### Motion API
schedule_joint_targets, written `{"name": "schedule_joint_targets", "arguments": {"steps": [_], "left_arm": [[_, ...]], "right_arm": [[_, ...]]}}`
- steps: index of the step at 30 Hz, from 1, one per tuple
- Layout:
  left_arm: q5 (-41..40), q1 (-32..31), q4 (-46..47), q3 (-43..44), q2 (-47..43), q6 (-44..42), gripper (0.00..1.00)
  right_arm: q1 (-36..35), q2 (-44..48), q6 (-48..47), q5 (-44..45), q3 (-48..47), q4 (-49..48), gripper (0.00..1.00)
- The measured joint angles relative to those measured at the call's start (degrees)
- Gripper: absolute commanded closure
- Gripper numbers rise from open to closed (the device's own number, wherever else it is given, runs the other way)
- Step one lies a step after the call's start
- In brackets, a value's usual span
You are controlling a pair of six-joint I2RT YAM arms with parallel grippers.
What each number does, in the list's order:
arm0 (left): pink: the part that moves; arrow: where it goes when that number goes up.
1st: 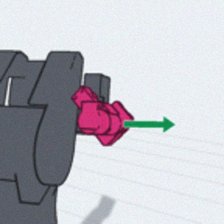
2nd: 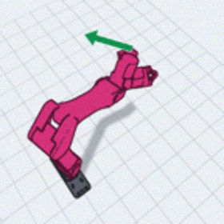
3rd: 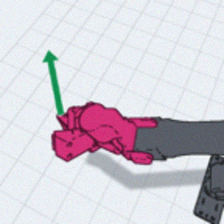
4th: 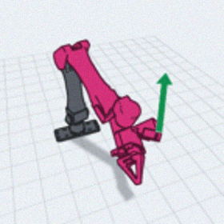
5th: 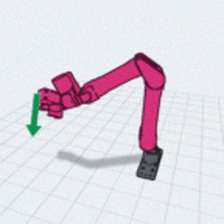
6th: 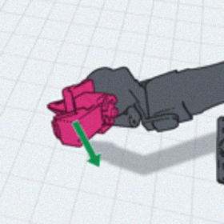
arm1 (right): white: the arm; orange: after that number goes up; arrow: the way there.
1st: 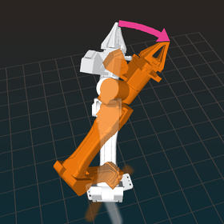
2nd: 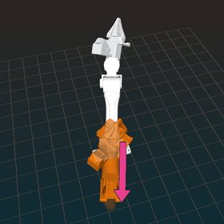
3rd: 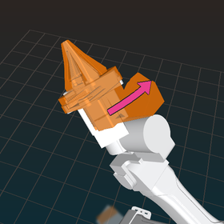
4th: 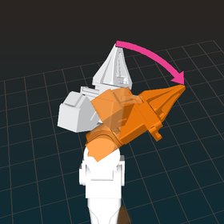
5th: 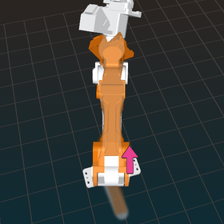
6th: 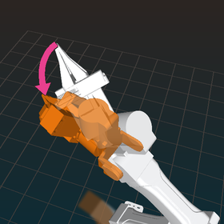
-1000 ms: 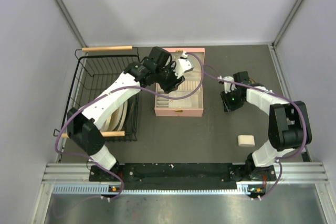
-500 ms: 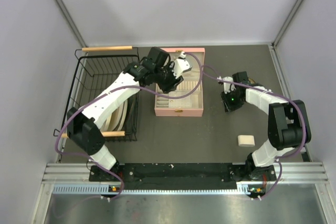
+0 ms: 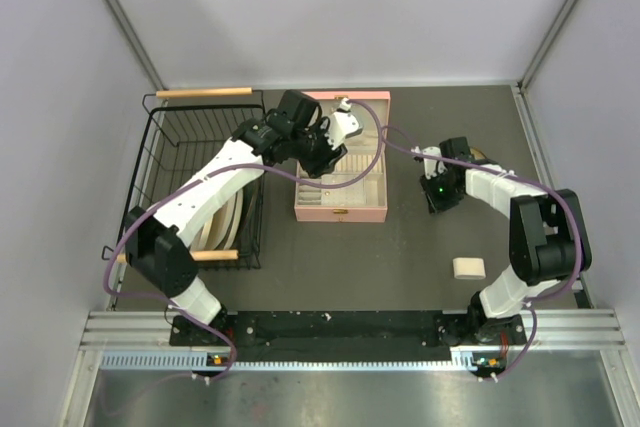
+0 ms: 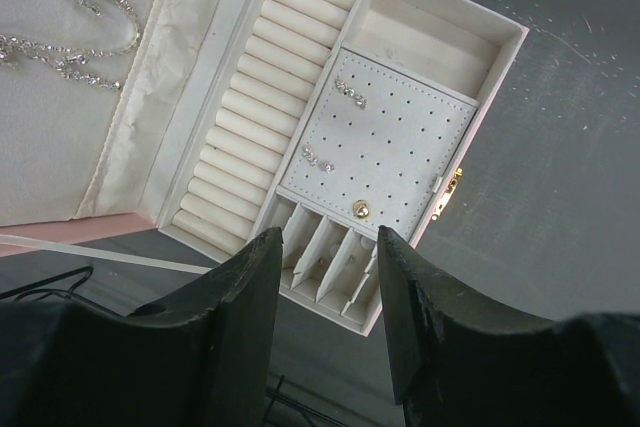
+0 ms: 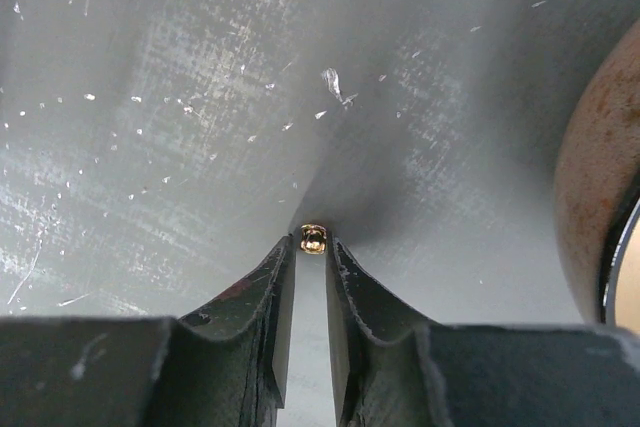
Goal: Organize the mixed jewelry
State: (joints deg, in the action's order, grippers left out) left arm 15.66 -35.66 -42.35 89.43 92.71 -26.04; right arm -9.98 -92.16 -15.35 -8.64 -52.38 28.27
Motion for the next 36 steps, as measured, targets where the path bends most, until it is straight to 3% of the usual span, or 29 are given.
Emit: {"name": "schedule_joint_targets", "arguments": {"steps": [9,18,26,36], "left_arm": [[0.46,0.31,0.5,-0.57,-0.04,0.0,0.51],[4.66,0.37,1.81,-3.37,-0.63,-0.83,0.52],[13.46,0.37,2.99,-5.84,-2.54,-4.74,0.53],[22.27,-3.69,10.27,-9.6,-6.95,-9.79,0.53]], "right_arm": [[-0.02,0.0,0.0,0.66,0.0,-0.11,0.93],[-0.04,2.64,-0.46,-2.73,-0.22,2.05,0.95],[-0.11,7.39,-3.89,-13.68,-7.34,11.1,0.95],[-0.13,7.89,-10.69,-36.28,-22.43,27.1,0.94]]}}
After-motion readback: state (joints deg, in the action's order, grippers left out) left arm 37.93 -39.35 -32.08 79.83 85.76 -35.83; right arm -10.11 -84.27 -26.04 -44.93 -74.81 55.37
